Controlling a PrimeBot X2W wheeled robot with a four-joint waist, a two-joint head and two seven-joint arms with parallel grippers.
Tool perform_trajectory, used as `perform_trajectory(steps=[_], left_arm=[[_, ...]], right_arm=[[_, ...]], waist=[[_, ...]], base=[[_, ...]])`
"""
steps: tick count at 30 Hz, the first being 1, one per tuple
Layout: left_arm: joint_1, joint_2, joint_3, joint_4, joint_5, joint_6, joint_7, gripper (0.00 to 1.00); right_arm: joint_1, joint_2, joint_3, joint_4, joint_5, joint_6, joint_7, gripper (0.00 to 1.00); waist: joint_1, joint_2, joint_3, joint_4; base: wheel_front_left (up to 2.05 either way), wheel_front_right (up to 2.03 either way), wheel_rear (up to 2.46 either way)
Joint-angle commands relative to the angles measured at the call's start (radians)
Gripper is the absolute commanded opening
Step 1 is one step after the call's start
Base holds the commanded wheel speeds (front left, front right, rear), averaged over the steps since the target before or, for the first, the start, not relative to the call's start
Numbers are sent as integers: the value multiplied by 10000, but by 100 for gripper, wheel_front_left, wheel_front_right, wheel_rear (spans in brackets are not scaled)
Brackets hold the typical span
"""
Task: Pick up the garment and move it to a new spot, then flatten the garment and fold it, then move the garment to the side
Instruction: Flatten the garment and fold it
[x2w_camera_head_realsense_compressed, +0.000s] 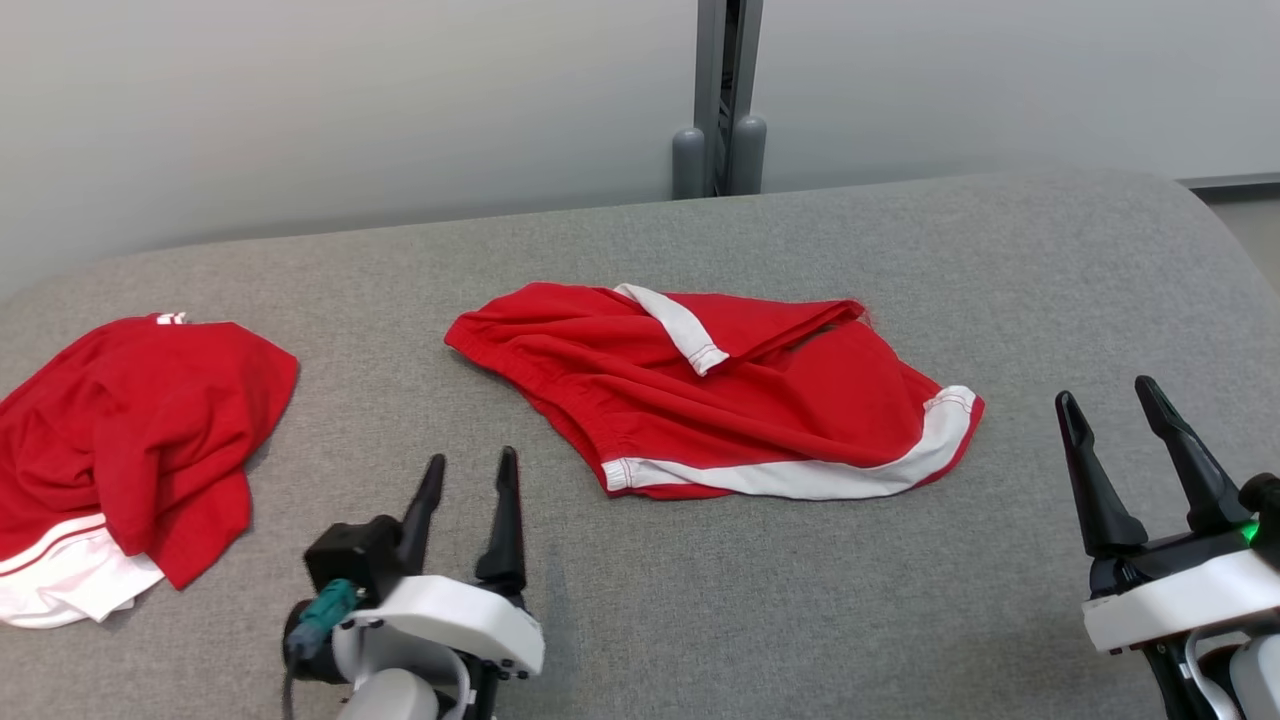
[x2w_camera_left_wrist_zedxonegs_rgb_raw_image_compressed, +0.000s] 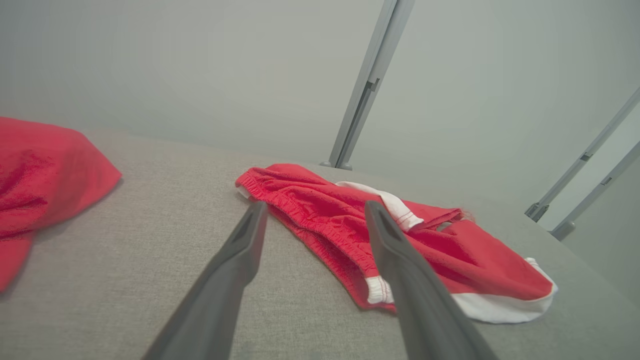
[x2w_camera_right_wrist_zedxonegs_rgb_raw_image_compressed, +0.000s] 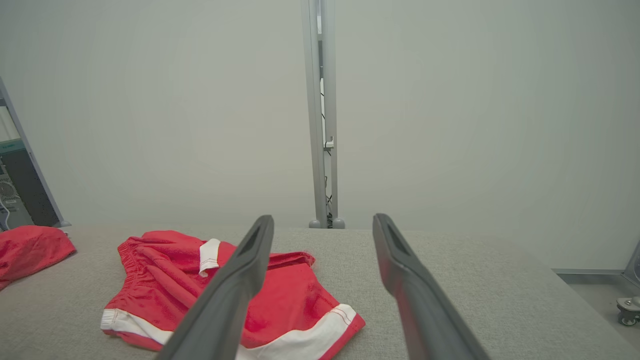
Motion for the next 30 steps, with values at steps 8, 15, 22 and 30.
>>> perform_trajectory(steps=[8, 15, 22, 30], left_arm=[[-1099, 44, -1890, 1886, -802, -139, -34, 100], [-2113, 37, -2959, 3225, -1887, 84, -31, 100], [-2710, 38, -3350, 3973, -2228, 265, -32, 100], [-3076, 34, -3553, 4372, -2520, 172, -32, 100]], right_arm=[[-213, -186, 104, 1, 211, 1, -46, 100], [-319, -256, 113, 38, 303, 1, -46, 100], [-457, -301, 94, 19, 414, 1, -46, 100], [-569, -345, 77, 33, 520, -1, -46, 100]], waist=[[0, -1, 351, -414], [0, -1, 601, -806], [0, -1, 876, -1106], [0, -1, 1103, -1357]], base=[[0, 0, 0], [0, 0, 0], [0, 0, 0], [0, 0, 0]])
